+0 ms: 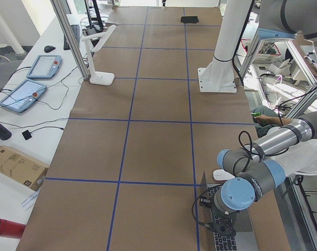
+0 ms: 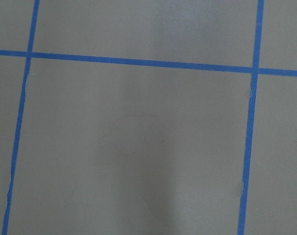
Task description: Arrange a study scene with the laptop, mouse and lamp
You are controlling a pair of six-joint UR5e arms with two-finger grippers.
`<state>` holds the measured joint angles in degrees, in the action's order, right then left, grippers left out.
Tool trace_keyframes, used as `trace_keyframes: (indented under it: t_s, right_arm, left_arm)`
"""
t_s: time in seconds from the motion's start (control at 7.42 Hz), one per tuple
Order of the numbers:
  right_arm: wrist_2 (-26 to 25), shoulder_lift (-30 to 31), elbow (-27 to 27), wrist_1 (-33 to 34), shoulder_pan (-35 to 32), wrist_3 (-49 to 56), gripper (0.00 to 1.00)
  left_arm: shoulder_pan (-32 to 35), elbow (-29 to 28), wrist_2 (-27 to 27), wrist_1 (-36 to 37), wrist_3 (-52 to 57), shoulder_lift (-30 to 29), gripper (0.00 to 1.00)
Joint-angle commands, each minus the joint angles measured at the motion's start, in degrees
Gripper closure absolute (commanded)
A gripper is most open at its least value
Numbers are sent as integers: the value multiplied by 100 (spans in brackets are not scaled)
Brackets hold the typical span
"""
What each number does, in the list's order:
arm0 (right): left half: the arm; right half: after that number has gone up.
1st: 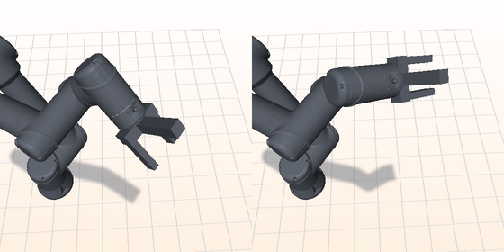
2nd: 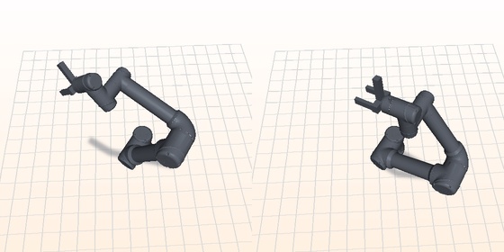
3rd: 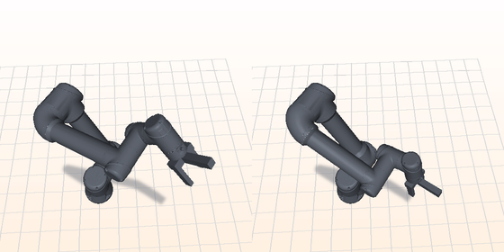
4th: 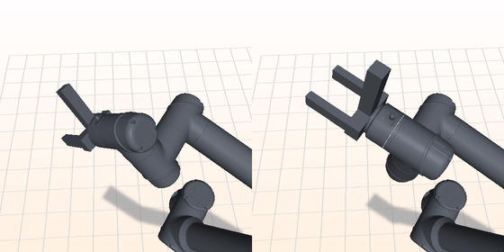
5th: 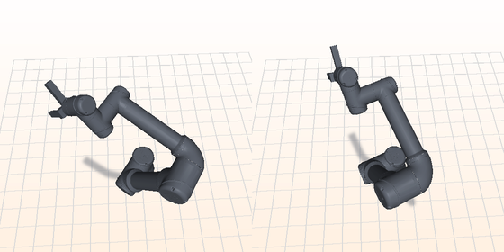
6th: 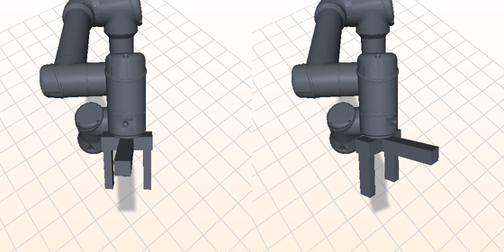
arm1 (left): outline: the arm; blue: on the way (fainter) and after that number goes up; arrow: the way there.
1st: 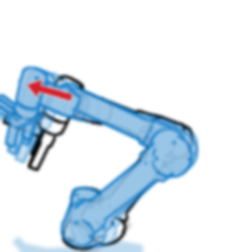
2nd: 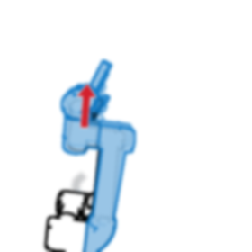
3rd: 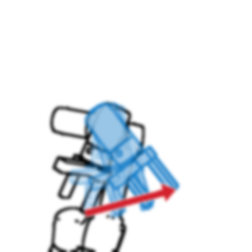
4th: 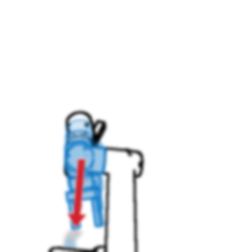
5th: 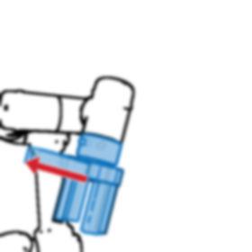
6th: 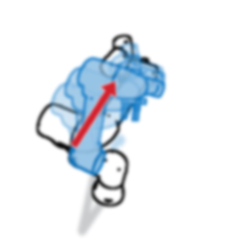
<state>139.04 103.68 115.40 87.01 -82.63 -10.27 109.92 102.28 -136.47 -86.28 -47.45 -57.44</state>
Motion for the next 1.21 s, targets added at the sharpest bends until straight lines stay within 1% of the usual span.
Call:
trace_keyframes:
  t_s: [0.0, 0.13, 0.54, 0.67, 0.94, 1.08]
  right_arm:
    - [0, 3, 0, 0, 2, -1, 1]
    - [0, 12, -9, 0, 2, -10, 1]
    - [61, 38, -17, 0, 2, -54, 1]
    - [70, 38, -9, 0, 2, -63, 1]
    - [44, -15, -9, -17, 2, -80, 1]
    - [1, -15, -9, -18, 2, -89, 1]
  left_arm:
    - [-5, -33, 15, 24, 17, -48, 94]
    - [-5, 37, 15, 33, 26, -74, 100]
    - [-5, 292, 15, 506, 52, -565, 100]
    - [-14, 284, 15, 795, 52, -941, 100]
    - [-40, 275, 15, 1698, 0, -2116, 100]
    - [-162, 240, 15, 2077, -27, -2679, 100]
